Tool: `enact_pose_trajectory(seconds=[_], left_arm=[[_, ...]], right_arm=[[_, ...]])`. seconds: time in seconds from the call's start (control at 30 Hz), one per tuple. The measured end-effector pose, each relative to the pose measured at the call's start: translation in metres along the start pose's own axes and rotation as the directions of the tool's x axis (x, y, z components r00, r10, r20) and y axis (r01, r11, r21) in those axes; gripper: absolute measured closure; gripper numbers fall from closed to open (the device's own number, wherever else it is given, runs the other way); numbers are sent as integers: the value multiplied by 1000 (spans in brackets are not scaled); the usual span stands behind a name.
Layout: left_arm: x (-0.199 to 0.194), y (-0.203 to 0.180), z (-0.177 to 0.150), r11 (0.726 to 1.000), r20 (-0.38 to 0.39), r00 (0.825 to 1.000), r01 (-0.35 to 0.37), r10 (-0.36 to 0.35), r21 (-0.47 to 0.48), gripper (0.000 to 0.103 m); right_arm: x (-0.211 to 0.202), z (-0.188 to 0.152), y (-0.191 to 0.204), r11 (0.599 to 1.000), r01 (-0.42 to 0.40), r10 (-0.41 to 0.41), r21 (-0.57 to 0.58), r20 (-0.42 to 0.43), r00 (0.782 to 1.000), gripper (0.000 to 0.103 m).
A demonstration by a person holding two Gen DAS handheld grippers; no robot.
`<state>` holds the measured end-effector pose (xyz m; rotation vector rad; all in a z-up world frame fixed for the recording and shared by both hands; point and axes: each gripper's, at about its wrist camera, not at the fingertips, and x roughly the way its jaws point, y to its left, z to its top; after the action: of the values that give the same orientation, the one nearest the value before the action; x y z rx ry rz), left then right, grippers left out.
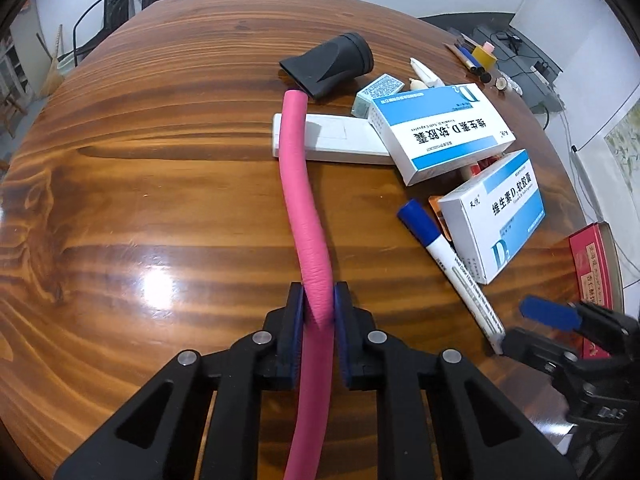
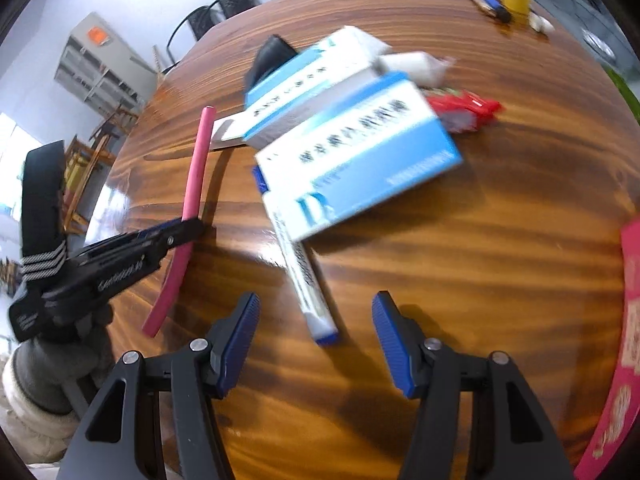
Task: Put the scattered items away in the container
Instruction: 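Grasp the other pink foam tube with the left gripper, then grasp the blue whiteboard marker with the right gripper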
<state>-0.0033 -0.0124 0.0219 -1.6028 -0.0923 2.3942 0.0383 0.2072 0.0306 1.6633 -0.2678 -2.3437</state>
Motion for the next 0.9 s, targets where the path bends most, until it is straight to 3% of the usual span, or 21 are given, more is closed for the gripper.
enact_pose_trajectory(seconds=[0.1, 0.13, 0.33, 0.43, 0.6, 0.77, 0.9], left_arm=[[-9, 2, -3, 1000, 13, 1000, 5, -4, -9, 87], [-11, 3, -4, 1000, 15, 1000, 6, -5, -11, 87], [-18, 7, -7, 999, 23, 1000, 9, -9, -36, 87], [-15, 6, -6, 999, 18, 1000, 9, -9, -37, 87], [-17, 0, -9, 999, 19, 1000, 10, -9, -40, 87], [-22, -10, -8, 999, 35, 999, 3, -2, -43, 87], [-26, -21, -8, 999, 42, 999, 1, 1, -40, 87]], right_arm=[[12, 7, 8, 999, 8, -9, -51, -6, 1000, 42], [14, 8, 10, 998, 10, -11, -65, -9, 1000, 49], [25, 12, 26, 982, 64, -63, -180, 11, 998, 66], [27, 12, 31, 966, 85, -82, -245, 23, 996, 85], [23, 0, 32, 962, 31, -36, -270, -13, 999, 87], [14, -13, 17, 978, -105, 90, -183, -89, 992, 87], [-1, -19, 1, 978, -156, 145, -136, -89, 985, 87]])
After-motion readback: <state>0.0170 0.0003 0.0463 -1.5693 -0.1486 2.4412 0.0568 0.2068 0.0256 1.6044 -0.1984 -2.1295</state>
